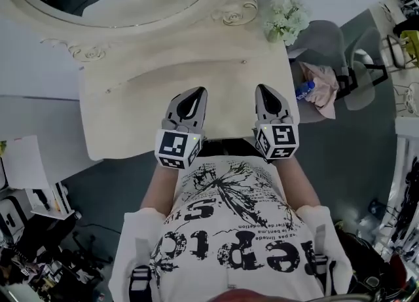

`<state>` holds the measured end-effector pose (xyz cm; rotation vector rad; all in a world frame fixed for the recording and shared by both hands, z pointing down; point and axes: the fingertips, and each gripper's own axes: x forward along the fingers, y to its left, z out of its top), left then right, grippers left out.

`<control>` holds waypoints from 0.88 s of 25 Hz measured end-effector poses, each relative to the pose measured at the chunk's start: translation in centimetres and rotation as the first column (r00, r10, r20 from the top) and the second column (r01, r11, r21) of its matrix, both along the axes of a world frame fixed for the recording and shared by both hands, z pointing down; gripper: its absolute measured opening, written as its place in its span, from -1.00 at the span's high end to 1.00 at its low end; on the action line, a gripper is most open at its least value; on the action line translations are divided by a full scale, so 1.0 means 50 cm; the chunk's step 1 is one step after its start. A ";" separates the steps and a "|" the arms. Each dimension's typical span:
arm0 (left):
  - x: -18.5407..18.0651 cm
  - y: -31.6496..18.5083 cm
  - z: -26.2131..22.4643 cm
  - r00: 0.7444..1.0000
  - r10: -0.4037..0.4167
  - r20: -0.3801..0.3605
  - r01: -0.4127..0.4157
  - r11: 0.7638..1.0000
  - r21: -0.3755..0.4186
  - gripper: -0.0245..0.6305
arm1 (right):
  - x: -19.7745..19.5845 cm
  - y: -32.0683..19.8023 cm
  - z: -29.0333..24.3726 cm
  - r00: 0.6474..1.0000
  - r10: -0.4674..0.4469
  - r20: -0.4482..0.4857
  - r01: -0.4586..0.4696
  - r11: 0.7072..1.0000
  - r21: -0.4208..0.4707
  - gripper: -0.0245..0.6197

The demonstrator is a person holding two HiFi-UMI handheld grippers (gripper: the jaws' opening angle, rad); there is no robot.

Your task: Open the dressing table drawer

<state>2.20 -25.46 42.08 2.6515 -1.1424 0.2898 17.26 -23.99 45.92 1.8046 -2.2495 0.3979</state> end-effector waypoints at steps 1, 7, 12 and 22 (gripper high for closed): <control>0.001 -0.007 0.006 1.000 -0.007 0.002 0.007 1.000 -0.002 0.86 | 0.001 -0.012 0.011 1.000 -0.008 0.003 0.008 1.000 -0.011 0.87; 0.002 -0.040 0.050 0.996 -0.092 0.007 0.092 0.995 -0.046 0.87 | 0.015 -0.076 0.108 0.996 -0.090 -0.002 0.089 0.991 -0.100 0.87; -0.002 -0.057 0.098 0.990 -0.132 0.040 0.135 0.988 -0.074 0.86 | 0.004 -0.118 0.208 0.985 -0.166 0.039 0.170 0.958 -0.229 0.86; -0.004 -0.058 0.166 0.970 -0.233 0.076 0.242 0.960 -0.140 0.86 | 0.036 -0.202 0.324 0.991 -0.122 0.058 0.135 0.929 -0.345 0.51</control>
